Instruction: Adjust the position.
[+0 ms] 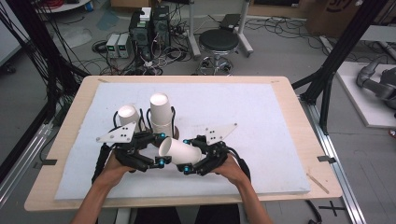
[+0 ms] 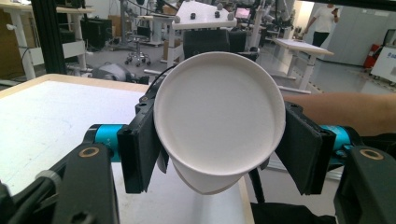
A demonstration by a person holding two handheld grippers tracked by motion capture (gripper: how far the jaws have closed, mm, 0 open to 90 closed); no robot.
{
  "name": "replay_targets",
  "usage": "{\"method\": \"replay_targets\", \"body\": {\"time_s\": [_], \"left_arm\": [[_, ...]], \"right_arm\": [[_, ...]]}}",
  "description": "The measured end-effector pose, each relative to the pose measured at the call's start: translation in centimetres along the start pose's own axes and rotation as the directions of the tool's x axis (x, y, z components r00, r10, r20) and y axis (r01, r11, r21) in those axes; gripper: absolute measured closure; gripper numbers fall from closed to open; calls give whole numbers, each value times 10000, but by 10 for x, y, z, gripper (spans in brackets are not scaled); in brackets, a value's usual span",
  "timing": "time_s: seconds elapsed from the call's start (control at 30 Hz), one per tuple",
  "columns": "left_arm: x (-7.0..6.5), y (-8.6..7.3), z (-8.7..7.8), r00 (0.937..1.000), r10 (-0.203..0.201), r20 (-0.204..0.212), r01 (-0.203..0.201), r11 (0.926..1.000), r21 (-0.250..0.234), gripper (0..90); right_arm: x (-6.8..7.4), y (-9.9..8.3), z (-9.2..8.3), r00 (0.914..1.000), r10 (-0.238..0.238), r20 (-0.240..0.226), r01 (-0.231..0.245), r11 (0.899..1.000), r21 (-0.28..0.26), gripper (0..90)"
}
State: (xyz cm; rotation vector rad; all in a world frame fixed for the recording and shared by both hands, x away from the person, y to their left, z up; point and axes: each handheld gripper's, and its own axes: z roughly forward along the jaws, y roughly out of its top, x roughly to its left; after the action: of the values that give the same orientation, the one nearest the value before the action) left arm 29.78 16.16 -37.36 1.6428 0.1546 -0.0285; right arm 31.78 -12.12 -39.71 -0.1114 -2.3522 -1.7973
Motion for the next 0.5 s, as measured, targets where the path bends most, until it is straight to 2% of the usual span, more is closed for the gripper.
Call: {"method": "replay_targets", "body": {"time_s": [0.3, 0.4, 0.47, 0.5], "left_arm": [[0, -2, 0, 10000, 6, -22, -6, 10000, 0, 358], [-2, -3, 0, 9998, 119, -158, -120, 9999, -12, 354], [-4, -4, 1, 9987, 229, -458, -227, 9997, 32, 326], [-3, -4, 1, 9987, 162, -490, -161, 9999, 26, 264]], "right_arm": [[1, 0, -1, 10000, -41, 77, 40, 9999, 112, 330], [1, 0, -1, 10000, -56, 73, 55, 9999, 164, 331], [1, -1, -1, 10000, 10, 74, -11, 9998, 180, 331], [0, -1, -1, 10000, 79, 61, -80, 9997, 226, 331]]}}
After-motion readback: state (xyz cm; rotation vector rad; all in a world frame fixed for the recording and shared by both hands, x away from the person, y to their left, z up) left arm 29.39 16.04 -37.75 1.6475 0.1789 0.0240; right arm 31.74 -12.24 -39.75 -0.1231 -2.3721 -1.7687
